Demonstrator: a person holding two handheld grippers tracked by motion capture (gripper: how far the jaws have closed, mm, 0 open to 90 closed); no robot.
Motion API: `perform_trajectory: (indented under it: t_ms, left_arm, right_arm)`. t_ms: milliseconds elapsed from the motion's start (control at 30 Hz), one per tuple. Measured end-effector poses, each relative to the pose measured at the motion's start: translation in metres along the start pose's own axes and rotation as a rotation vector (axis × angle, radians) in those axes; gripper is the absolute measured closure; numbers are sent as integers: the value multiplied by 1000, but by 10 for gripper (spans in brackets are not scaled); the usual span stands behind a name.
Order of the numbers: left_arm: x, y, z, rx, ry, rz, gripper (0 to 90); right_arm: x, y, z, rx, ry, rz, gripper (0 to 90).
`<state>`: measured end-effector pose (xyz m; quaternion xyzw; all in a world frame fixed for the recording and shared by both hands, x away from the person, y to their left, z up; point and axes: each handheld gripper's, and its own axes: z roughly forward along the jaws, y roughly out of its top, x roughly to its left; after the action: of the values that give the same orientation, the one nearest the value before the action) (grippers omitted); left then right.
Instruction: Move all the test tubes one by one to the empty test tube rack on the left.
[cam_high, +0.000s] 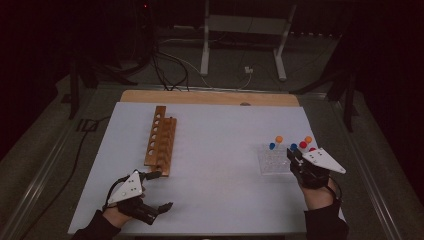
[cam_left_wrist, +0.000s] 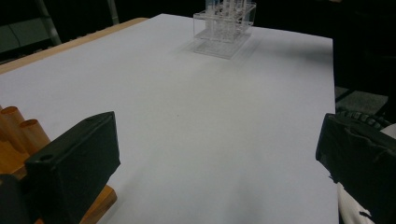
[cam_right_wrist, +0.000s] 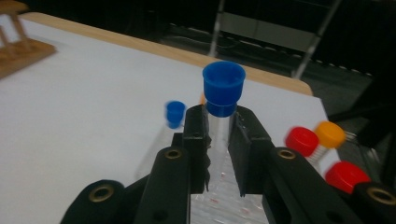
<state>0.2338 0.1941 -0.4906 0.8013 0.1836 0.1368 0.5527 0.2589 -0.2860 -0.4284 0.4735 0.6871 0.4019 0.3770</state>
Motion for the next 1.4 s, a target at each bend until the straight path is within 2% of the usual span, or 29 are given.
perform_trajectory:
  t_ms: [100,133,400,433,467,600,833,967,1233,1333,1367,1400]
  left_arm:
    - [1,0,0,0,4,-3,5]
    - [0,0,0,0,5,-2,5]
    - [-1,0,1,17,-9,-4,5]
    - [-1,1,2,19,-11,-4,5]
    - [-1,1,1,20,-14,-3,5]
    - [-3,3,2,18,-22,-11,5]
    - [-5,7,4,20,-18,-1,5]
    - [-6,13,6,6,-32,-16,5]
    - [-6,25,14,11,-37,-22,5]
    - [-6,32,18,15,-57,-31,5]
    - [-6,37,21,24,-81,-46,5]
    - [-6,40,23,26,-79,-46,5]
  right_arm:
    - [3,3,-2,-12,16,4,769]
    - [7,6,-4,-17,47,9,769]
    - [26,10,-2,-16,146,-1,769]
    - [26,10,-2,-16,146,-1,769]
    - [31,10,0,-13,169,-6,769]
    - [40,10,2,-5,204,-15,769]
    - [53,7,10,14,258,-30,769]
    - [58,5,14,26,291,-23,769]
    - [71,2,19,36,340,-56,769]
    - [76,2,20,36,354,-60,769]
    - [77,2,20,36,359,-61,769]
    - [79,2,20,35,365,-64,769]
